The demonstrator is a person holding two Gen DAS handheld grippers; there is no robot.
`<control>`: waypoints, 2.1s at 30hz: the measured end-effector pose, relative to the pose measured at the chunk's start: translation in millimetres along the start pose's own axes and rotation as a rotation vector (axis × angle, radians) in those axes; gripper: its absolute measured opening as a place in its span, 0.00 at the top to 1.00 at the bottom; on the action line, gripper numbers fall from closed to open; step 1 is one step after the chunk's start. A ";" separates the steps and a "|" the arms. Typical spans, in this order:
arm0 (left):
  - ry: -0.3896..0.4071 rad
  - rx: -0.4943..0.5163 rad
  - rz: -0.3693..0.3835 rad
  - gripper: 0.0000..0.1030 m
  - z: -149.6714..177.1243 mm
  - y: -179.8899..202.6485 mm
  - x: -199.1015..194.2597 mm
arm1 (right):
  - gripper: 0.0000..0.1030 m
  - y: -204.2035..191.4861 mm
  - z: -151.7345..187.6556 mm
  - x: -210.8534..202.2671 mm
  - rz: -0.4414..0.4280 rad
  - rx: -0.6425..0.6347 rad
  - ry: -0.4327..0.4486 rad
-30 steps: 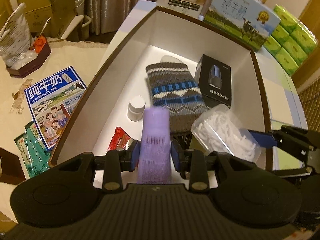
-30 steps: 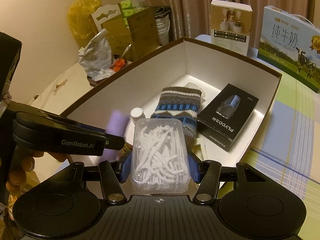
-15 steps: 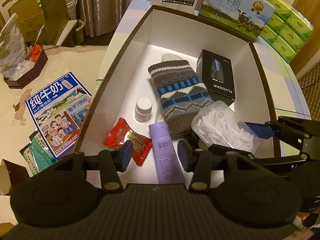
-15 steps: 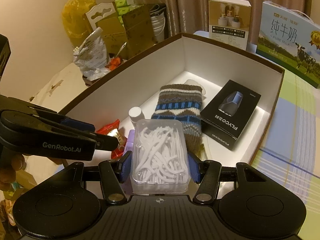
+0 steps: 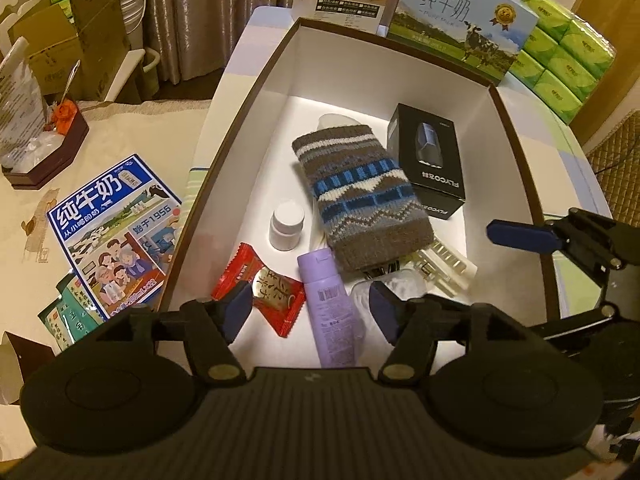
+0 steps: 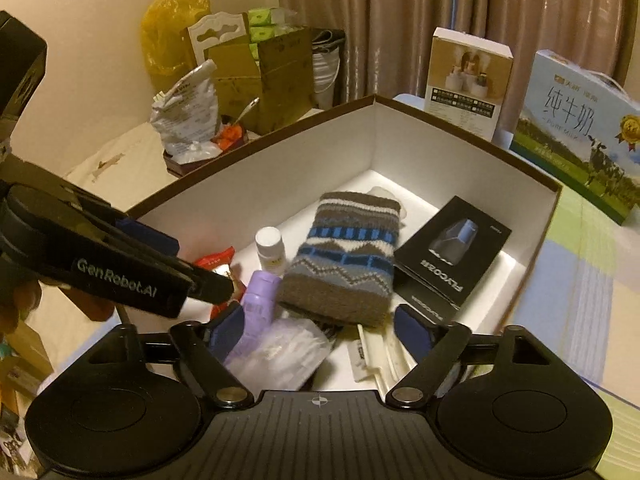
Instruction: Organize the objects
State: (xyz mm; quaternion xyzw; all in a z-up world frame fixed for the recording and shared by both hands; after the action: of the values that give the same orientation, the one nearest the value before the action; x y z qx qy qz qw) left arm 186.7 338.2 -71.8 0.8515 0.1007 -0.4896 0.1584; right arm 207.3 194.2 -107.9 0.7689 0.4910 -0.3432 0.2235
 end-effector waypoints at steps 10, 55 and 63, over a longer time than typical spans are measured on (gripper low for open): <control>0.058 0.047 0.021 0.20 2.2 8.3 -23.2 | 0.02 6.1 11.1 -40.1 0.021 0.098 0.006; 0.155 0.106 0.034 0.09 160.4 197.5 -114.1 | 0.02 69.9 191.1 -258.0 0.126 0.360 0.070; 0.156 0.143 0.053 0.09 184.6 228.4 -121.2 | 0.02 79.3 225.4 -298.1 0.182 0.438 0.080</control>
State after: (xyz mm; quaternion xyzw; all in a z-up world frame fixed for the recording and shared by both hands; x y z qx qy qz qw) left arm 52.6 55.9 -14.6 0.8986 0.0550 -0.4233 0.1018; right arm 125.8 -171.7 -34.4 0.8531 0.3419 -0.3894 0.0617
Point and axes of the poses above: each gripper's, at about its wrist camera, not at the fingertips, and x roughly the way its jaws point, y to its right, z to its underside, the point moved 2 cm from there along x, roughly the way its jaws point, and after that the axes turned 4 degrees about -x, right-handed, at the moved point
